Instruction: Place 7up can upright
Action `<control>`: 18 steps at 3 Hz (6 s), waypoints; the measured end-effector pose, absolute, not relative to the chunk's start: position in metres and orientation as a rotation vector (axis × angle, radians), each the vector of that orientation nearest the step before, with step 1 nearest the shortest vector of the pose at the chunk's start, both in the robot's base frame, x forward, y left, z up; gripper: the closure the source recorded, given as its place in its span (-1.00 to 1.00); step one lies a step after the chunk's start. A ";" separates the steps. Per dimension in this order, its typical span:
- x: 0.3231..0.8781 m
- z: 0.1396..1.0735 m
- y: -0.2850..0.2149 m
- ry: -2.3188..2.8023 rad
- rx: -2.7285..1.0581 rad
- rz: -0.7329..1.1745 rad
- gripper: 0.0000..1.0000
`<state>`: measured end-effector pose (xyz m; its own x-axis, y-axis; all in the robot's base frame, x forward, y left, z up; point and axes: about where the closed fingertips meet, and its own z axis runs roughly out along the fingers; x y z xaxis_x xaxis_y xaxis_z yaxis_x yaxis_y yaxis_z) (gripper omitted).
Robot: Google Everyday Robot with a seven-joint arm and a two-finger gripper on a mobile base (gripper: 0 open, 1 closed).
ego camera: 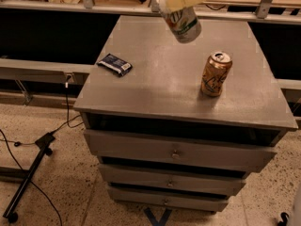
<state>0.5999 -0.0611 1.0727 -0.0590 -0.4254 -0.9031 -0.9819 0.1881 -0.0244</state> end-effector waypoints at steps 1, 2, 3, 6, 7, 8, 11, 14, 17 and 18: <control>0.615 1.097 -0.066 1.565 -1.269 0.906 1.00; 0.636 1.100 -0.080 1.515 -1.165 0.950 1.00; 0.659 1.094 -0.095 1.481 -1.072 0.961 1.00; 0.718 1.039 -0.119 1.456 -0.872 0.879 1.00; 0.729 1.011 -0.128 1.493 -0.772 0.909 1.00; 0.736 0.985 -0.129 1.520 -0.732 0.949 1.00; 0.743 0.951 -0.133 1.498 -0.728 1.005 0.16; 0.742 0.924 -0.137 1.493 -0.630 1.101 -1.00; 0.731 0.985 -0.148 1.521 -0.835 0.907 -1.00; 0.725 1.019 -0.157 1.505 -0.896 0.827 -1.00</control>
Offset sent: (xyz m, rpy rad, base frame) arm 0.0664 -0.0498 0.0323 0.3561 -0.0178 -0.1225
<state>0.7250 -0.1565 1.0191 -0.0676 -0.0894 -0.9937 -0.8867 0.4620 0.0188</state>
